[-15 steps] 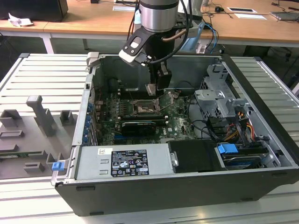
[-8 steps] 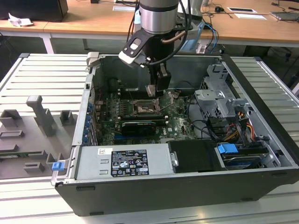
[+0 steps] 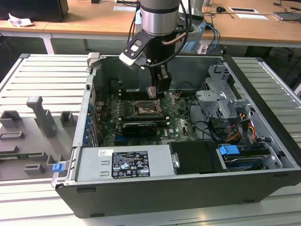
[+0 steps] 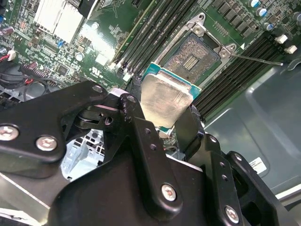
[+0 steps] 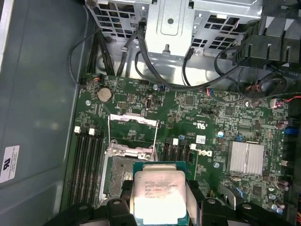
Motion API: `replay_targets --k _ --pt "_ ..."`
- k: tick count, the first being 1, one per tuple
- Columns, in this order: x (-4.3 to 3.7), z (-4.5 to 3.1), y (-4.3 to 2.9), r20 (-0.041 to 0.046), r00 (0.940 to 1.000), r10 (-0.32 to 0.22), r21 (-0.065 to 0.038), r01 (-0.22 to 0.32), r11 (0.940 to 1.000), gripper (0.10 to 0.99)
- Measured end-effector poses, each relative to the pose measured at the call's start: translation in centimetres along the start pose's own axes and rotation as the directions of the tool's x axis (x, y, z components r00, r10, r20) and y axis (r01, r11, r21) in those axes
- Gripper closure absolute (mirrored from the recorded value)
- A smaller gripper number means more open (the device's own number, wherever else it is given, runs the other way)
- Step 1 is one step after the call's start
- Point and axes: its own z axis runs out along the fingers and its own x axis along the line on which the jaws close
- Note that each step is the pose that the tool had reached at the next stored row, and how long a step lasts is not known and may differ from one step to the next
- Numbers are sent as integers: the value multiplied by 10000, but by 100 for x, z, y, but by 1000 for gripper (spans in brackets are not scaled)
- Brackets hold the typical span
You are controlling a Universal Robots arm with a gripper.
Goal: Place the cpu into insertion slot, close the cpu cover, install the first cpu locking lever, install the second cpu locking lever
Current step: 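Place the cpu into insertion slot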
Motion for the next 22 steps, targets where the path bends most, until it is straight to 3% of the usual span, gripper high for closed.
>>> replay_targets --k 22 --pt "-2 76 -7 23 9996 268 -5 -268 9996 557"
